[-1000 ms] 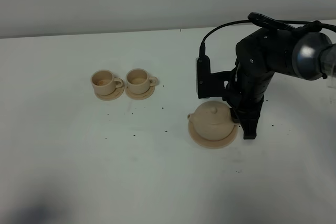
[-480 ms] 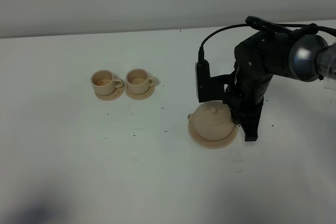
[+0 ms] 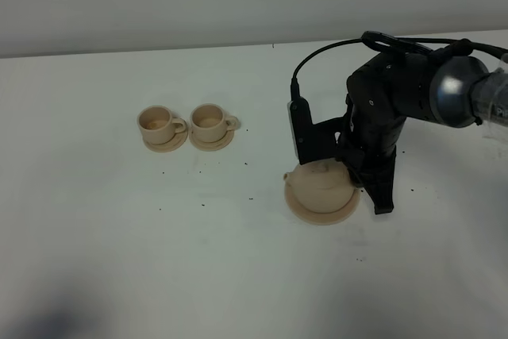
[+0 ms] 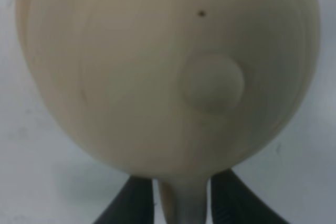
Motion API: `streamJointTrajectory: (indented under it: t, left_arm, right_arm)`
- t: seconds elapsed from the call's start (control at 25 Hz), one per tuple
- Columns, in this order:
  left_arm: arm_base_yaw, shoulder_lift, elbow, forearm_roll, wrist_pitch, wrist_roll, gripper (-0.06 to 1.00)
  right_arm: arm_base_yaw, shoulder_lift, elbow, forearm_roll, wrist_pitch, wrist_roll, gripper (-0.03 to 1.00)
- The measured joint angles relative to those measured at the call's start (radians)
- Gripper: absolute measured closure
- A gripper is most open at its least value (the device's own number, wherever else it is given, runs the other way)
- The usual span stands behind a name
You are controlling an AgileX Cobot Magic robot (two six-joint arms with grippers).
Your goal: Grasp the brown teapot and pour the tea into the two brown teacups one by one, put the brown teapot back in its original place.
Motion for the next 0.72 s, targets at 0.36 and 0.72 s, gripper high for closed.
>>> streamJointTrajectory:
  t: [0.36, 0.72]
  left_arm:
    - [0.000, 0.000, 0.000, 0.000, 0.000, 0.000, 0.55]
    - [0.000, 0.000, 0.000, 0.000, 0.000, 0.000, 0.55]
  right_arm:
    - [0.021, 0.000, -0.003, -0.051, -0.002, -0.002, 0.70]
    - [0.021, 0.000, -0.004, -0.056, -0.003, -0.003, 0.85]
